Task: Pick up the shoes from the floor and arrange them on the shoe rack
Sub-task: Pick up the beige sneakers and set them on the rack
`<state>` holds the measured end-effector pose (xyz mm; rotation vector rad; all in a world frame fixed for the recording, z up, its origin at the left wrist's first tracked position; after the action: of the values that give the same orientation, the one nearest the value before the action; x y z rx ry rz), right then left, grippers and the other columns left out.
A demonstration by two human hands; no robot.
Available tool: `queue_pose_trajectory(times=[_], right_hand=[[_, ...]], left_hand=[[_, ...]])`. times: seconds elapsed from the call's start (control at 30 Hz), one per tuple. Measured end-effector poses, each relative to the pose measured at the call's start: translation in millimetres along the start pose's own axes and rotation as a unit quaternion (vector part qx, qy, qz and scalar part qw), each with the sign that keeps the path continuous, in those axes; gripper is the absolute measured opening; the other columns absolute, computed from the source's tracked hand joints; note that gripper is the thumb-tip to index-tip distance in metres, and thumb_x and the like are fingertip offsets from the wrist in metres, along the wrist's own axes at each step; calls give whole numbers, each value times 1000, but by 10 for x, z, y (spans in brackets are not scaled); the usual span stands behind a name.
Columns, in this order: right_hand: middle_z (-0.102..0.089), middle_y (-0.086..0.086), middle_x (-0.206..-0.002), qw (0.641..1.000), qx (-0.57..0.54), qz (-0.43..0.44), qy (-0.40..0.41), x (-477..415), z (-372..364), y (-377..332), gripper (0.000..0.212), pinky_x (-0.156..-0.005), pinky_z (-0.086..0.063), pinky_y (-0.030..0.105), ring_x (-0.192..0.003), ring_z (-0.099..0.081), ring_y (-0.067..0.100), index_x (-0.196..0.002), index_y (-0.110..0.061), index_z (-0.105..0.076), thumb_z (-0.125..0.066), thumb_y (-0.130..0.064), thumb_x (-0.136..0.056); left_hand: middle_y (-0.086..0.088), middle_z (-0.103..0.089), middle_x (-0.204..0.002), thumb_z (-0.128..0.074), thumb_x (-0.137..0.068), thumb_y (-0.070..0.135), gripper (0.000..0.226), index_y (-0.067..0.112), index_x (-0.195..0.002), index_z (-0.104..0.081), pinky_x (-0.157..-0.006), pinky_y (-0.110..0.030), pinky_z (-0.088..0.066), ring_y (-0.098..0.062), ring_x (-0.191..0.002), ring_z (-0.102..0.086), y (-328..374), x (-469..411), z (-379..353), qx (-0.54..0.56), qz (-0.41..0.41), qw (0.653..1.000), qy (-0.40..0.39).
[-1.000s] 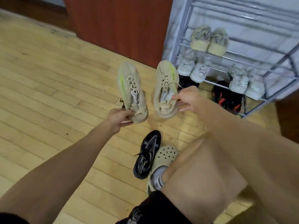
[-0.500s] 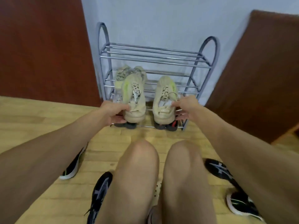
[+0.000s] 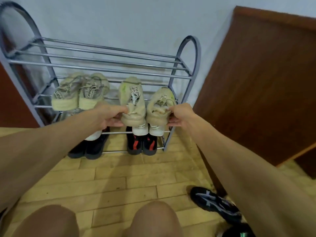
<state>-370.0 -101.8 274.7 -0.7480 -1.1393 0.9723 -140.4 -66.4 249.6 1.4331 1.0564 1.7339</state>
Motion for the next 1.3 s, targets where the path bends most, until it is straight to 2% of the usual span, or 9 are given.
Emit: queue_pose_trajectory(times=[0.13, 0.27, 0.4, 0.6, 0.73, 0.83, 0.97, 1.17, 1.3], right_hand=[[-64, 15, -84, 999, 23, 20, 12, -616, -22, -81, 25, -58, -57, 39, -66, -62, 25, -118, 0, -58, -50, -7, -95], [-63, 4, -81, 998, 30, 47, 9, -1144, -48, -151, 21, -54, -53, 30, -69, -61, 20, -111, -11, -62, -48, -8, -96], [-69, 5, -98, 998, 38, 44, 3, -1522, -79, -141, 30, -65, -58, 33, -82, -65, 21, -122, -13, -62, -52, -11, -93], [-65, 14, -119, 1000, 23, 15, -3, -1628, -71, -64, 32, -56, -54, 30, -88, -63, 24, -126, -9, -58, -45, -11, -97], [-63, 14, -122, 1000, 8, -4, -3, -1437, -75, -25, 34, -60, -56, 30, -97, -64, 26, -128, -6, -55, -43, -14, -97], [-53, 6, -132, 997, 54, 42, 17, -1185, 52, -56, 35, -72, -55, 29, -111, -56, 23, -131, -10, -53, -44, -19, -98], [-57, 15, -131, 987, 134, 86, 7, -635, 294, -56, 33, -87, -54, 38, -114, -59, 31, -127, -7, -58, -46, -15, -97], [-58, 15, -129, 962, 250, 72, -86, 240, 725, 293, 35, -90, -55, 38, -113, -60, 30, -126, -8, -57, -44, -2, -94], [-56, 10, -129, 954, 285, 18, -93, 574, 1101, 921, 41, -91, -54, 39, -113, -60, 30, -135, -11, -49, -42, -4, -96]], left_hand=[[-6, -60, -82, -67, -82, 8, 20, 5, -100, -58, -45, -23, -57, -16, -70, -61, 155, -593, -152, 4, -7, 1000, -7], [-7, -61, -81, -69, -83, 11, 20, 6, -100, -59, -49, -23, -58, -16, -68, -62, 255, -1010, -244, -19, -28, 999, -1], [-9, -60, -81, -71, -80, 8, 28, 6, -102, -54, -40, -23, -55, -19, -62, -62, 290, -1243, -317, -38, -52, 998, 7], [-14, -63, -104, -66, -86, 11, 15, 15, -87, -52, -53, -30, -59, -23, -74, -66, 304, -1373, -414, -22, -81, 996, 14], [-8, -64, -120, -60, -91, 21, 36, 9, -124, -55, -84, -33, -57, -23, -106, -64, 281, -1216, -459, -43, -80, 996, -22], [-2, -55, -117, -57, -91, 24, 50, 7, -136, -42, -88, -34, -48, -21, -106, -56, 388, -931, -444, -110, -124, 985, 40], [-4, -52, -128, -56, -89, 23, 53, 9, -138, -39, -95, -35, -47, -22, -110, -54, 500, -361, -587, -120, -165, 977, 60], [-2, -58, -96, -59, -83, 20, 20, 15, -100, -50, -82, -35, -49, -17, -87, -54, 303, 585, -970, -84, -181, 980, -10], [-6, -51, -91, -56, -84, 17, 17, 12, -100, -50, -78, -37, -48, -22, -85, -50, -25, 987, -1353, -134, -151, 976, -85]])
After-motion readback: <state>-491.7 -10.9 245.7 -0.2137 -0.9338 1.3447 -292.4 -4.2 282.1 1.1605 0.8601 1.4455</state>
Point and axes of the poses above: each hand's wrist, its own x-axis away from the middle knuckle, its own z-axis out of the back of the hand, y = z × x, the point moved 6 cm from there along -x, towards the middle knuckle
